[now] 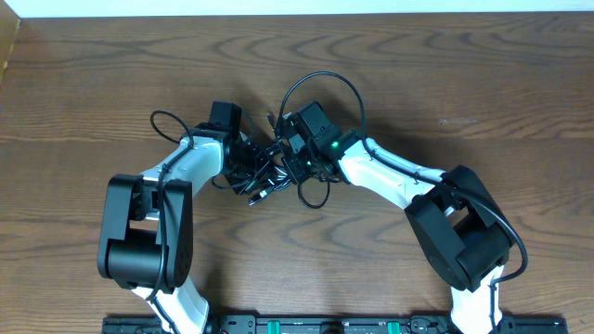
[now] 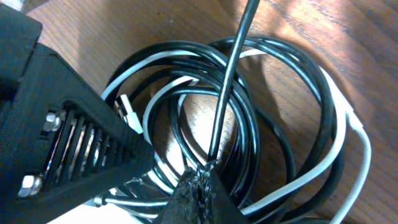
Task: Untangle cables
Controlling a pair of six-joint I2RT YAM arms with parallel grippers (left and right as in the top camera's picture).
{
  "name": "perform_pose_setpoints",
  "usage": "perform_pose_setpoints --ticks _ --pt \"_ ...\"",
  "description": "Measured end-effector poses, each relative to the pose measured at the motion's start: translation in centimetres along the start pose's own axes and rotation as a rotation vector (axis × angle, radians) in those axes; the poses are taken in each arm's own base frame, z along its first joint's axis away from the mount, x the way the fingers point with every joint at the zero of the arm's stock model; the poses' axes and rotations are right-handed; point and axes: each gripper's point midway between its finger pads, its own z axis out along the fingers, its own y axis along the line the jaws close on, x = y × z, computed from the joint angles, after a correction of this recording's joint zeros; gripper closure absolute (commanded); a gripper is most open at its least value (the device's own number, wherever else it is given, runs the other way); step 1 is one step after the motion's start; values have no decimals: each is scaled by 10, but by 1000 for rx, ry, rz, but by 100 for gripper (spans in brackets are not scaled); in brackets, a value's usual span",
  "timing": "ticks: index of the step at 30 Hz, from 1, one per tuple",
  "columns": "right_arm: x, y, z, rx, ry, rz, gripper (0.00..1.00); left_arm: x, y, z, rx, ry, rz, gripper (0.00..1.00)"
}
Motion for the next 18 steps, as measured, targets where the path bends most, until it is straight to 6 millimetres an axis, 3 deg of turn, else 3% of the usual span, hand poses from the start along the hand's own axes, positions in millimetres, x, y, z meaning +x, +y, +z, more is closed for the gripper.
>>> perform_pose_setpoints --ticks 8,15,18 --pt "-7 -20 -5 23 -20 34 99 0 -1 0 5 0 1 92" --pt "-7 -73 -13 153 -30 104 99 -1 -1 0 6 -1 2 92" --pt "-8 -86 -16 182 -35 121 99 -1 -1 0 6 -1 2 92"
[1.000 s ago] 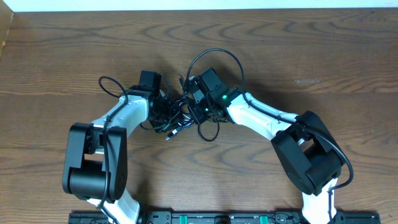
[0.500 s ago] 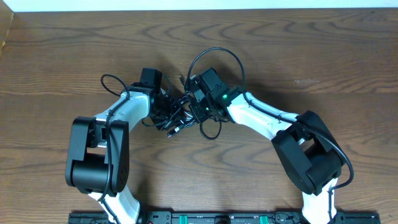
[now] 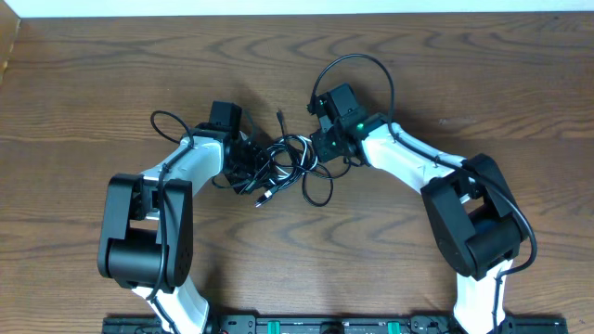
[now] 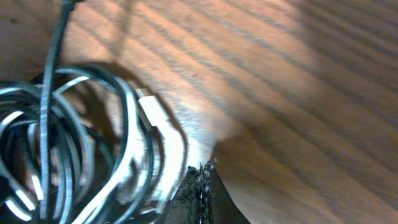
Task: Untangle cables
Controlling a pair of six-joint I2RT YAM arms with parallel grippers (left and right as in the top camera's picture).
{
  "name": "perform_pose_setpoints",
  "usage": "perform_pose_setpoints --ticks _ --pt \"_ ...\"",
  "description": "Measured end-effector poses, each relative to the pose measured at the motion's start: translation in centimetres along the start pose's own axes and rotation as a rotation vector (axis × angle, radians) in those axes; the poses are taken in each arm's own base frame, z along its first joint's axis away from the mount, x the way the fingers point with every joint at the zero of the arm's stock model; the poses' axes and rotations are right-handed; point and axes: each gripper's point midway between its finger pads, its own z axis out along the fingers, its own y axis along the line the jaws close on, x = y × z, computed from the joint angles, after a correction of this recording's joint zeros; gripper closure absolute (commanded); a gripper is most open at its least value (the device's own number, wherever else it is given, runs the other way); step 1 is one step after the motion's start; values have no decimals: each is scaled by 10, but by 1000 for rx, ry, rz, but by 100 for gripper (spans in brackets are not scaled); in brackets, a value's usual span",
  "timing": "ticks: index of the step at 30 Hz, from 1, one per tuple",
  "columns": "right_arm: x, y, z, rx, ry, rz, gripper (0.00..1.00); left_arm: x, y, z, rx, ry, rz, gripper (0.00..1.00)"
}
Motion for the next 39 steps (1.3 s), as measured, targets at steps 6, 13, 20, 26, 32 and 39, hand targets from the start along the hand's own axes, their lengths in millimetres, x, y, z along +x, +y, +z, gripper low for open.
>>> perform_pose_setpoints --ticks 6,13,20,26,32,39 --pt "-2 -10 -1 19 -5 15 99 0 0 0 1 -1 1 92" --pt "1 13 -8 -140 26 -94 84 0 0 0 1 -1 1 92" --pt "-23 75 -41 -295 -58 -363 66 0 0 0 1 -2 1 92" --pt "-4 109 -38 -282 -22 -526 62 0 0 0 1 -2 1 92" --pt "10 102 -17 -192 28 -569 60 -1 -1 0 3 -3 2 92" --pt "23 94 2 -175 81 -548 64 -1 -1 0 5 -6 4 92"
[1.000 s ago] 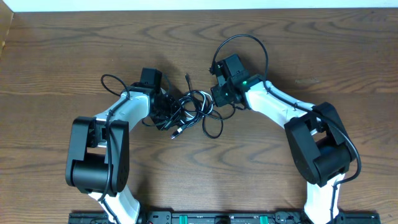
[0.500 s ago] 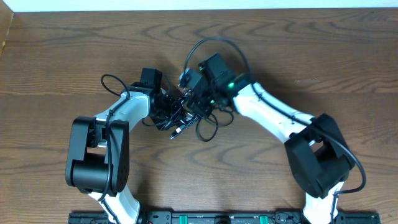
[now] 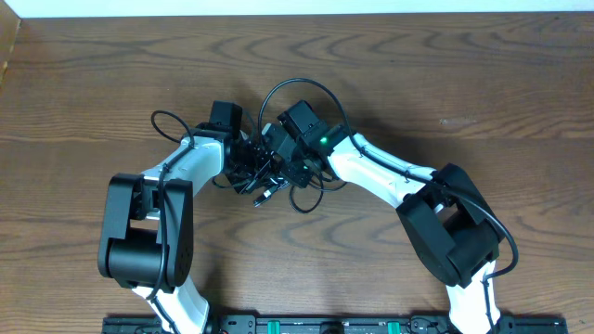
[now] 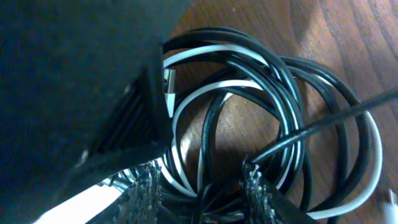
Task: Untangle cables
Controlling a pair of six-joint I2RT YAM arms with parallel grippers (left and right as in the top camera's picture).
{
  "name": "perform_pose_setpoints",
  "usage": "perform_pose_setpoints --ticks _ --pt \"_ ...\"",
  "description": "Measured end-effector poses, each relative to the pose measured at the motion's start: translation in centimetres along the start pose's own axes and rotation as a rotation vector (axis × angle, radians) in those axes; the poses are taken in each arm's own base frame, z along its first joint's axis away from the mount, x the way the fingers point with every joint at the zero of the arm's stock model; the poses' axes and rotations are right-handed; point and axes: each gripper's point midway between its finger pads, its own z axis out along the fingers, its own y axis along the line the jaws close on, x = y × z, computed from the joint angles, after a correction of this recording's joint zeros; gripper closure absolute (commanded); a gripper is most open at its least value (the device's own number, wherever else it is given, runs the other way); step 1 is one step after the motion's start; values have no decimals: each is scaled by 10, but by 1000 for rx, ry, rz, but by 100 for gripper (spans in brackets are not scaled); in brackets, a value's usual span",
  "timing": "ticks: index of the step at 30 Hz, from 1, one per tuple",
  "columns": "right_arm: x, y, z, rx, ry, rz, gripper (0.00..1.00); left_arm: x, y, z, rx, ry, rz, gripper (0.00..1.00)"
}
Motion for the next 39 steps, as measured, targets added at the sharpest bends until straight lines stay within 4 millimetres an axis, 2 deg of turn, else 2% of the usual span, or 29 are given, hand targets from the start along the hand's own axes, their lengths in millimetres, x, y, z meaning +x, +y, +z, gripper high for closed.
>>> perform_pose_setpoints --ticks 4,9,17,25,27,31,37,39 --pt "2 -3 -1 6 8 36 65 0 -1 0 2 -2 2 92" --pt "20 -15 -11 62 114 93 62 -1 -1 1 5 -4 5 92" --pt "69 -70 -36 349 330 127 59 -1 -2 1 5 -5 5 92" --pt "111 -124 -60 475 411 315 48 -1 -2 1 6 -5 5 92" --pt "119 -131 -63 473 419 349 45 -1 -2 1 6 -5 6 92" --pt "127 -133 -63 399 406 423 40 -1 -2 1 6 -5 6 92" --pt "116 -113 -54 145 302 535 33 1 0 -2 9 12 33 91" --pt "111 -109 -54 59 261 577 32 2 6 -6 -14 12 28 86"
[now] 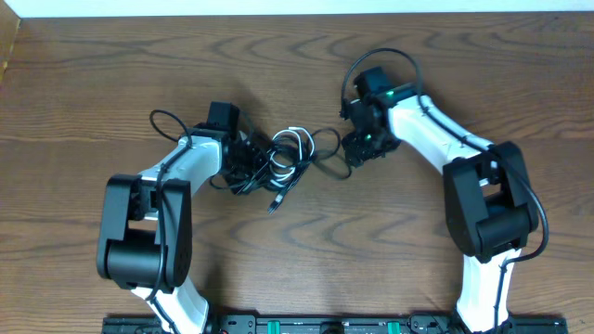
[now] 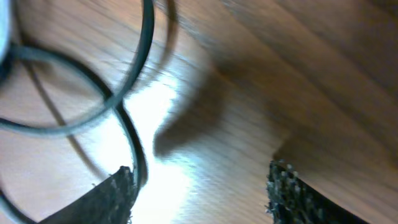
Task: Untangle cables
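Observation:
The cable tangle (image 1: 278, 156) of black and white cords lies mid-table, with white loops (image 1: 293, 139) on top and a plug end (image 1: 274, 204) trailing toward the front. My left gripper (image 1: 243, 153) sits buried in the tangle's left side, apparently shut on it. A black loop (image 1: 325, 145) stretches right to my right gripper (image 1: 357, 147). In the right wrist view that gripper (image 2: 202, 180) is wide open over bare wood. A black cord (image 2: 93, 121) curves past its left finger (image 2: 118, 193), not held.
The brown wooden table (image 1: 464, 65) runs in all directions. A loose black loop (image 1: 167, 121) lies by the left arm's wrist. The right arm's own black lead arches over its wrist (image 1: 385, 57).
My right gripper has left the tangle beside the left gripper and now stands to the right, jaws wide open. The tangle has spread rightward, white loops show on top, and the plug end lies nearer the front.
My right gripper was first shut on a black strand over the tangle. It then stood farther right, still shut, with cord drawn out. Later it was back in the tangle, partly open. Now it is to the right, open, and the tangle is looser. The left gripper stayed put.

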Controlling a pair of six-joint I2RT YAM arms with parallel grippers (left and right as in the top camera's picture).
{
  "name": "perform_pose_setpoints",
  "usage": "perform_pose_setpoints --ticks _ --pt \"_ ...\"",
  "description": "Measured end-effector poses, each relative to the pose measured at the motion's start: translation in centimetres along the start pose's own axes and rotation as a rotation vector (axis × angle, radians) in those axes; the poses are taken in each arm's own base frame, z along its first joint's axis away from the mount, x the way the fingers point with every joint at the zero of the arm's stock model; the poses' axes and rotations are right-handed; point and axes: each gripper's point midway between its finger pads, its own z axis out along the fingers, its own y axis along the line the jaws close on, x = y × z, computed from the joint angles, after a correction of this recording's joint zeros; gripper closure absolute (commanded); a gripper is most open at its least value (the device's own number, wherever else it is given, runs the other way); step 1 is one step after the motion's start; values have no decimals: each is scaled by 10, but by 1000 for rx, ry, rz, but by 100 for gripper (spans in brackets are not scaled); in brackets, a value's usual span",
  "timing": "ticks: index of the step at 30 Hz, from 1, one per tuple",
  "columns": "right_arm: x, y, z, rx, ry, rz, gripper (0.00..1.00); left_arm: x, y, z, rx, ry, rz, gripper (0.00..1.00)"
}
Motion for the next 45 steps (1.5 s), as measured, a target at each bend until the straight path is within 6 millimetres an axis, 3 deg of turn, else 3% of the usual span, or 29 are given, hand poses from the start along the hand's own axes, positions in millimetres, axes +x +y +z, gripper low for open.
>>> perform_pose_setpoints --ticks 6,12,14,19,25,30,35,45 --pt "-7 12 -17 -305 -54 137 29 1 5 -35 -56 -70 17 76" --pt "-15 10 -37 -498 -68 385 47 -11 -27 -73 -2 -184 137 76" --pt "-16 13 -42 -542 -60 431 50 -11 -27 -73 -9 -188 155 75" --pt "-21 41 -43 -602 -27 477 70 -11 -24 -66 -65 -208 202 71" --pt "-28 77 -29 -562 17 553 83 -7 -29 -49 -101 -207 247 70" --pt "-38 103 -17 -514 1 596 84 -11 -25 -33 -132 -205 223 70" --pt "-38 115 -7 -441 4 678 83 -12 -18 -23 -160 -192 190 71" --pt "-33 96 6 -255 -32 775 75 -7 -21 -19 -161 -185 187 70"
